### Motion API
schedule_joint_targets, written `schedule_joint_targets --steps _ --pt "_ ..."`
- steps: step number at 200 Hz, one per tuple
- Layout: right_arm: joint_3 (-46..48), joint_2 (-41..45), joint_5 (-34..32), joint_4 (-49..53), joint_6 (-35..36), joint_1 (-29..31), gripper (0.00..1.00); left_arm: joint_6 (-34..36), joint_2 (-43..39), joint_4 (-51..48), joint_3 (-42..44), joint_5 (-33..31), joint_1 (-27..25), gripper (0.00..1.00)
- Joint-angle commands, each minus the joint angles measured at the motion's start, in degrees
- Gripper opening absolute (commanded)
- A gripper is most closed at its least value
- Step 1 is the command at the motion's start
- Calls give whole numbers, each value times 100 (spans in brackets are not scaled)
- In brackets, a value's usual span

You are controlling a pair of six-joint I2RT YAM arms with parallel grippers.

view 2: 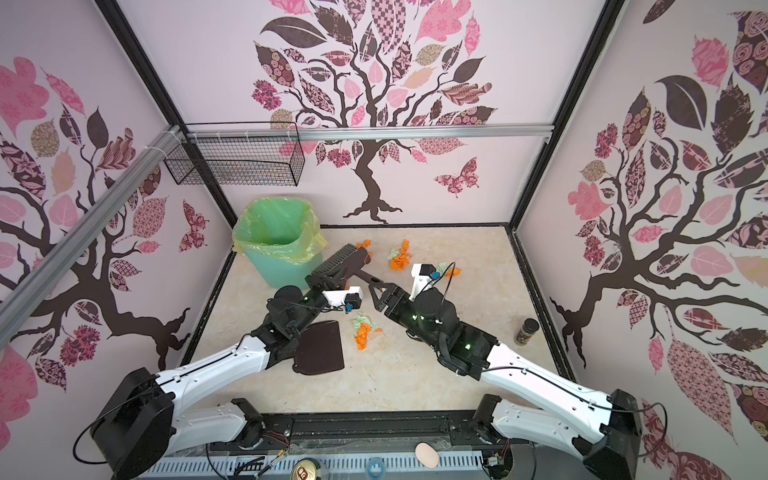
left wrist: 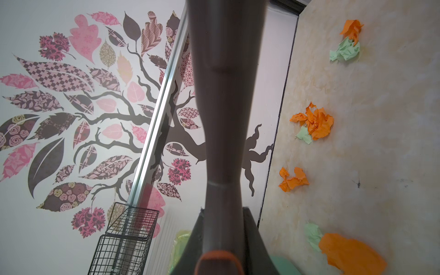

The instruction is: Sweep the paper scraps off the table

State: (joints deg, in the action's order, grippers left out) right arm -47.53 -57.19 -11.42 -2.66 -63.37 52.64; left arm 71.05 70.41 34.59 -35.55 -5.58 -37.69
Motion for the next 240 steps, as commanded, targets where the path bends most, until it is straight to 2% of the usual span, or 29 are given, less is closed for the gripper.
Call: schedule_joint_targets --steps 1,69,175,215,240 --pt "-65 -190 -182 -266 -162 -3 74 -82 -23 364 9 -57 5 0" --pt "-332 -80 -628 -306 191 -8 71 -129 -135 356 139 -12 7 0" --pt "-1021 -845 -521 73 278 -14 64 -192 -195 286 149 2 7 0" --pt "-1095 -1004 -509 219 279 -20 55 -241 -234 242 122 19 6 0" --pt "-1129 -1012 -485 221 361 -81 44 -282 -269 180 123 39 7 0"
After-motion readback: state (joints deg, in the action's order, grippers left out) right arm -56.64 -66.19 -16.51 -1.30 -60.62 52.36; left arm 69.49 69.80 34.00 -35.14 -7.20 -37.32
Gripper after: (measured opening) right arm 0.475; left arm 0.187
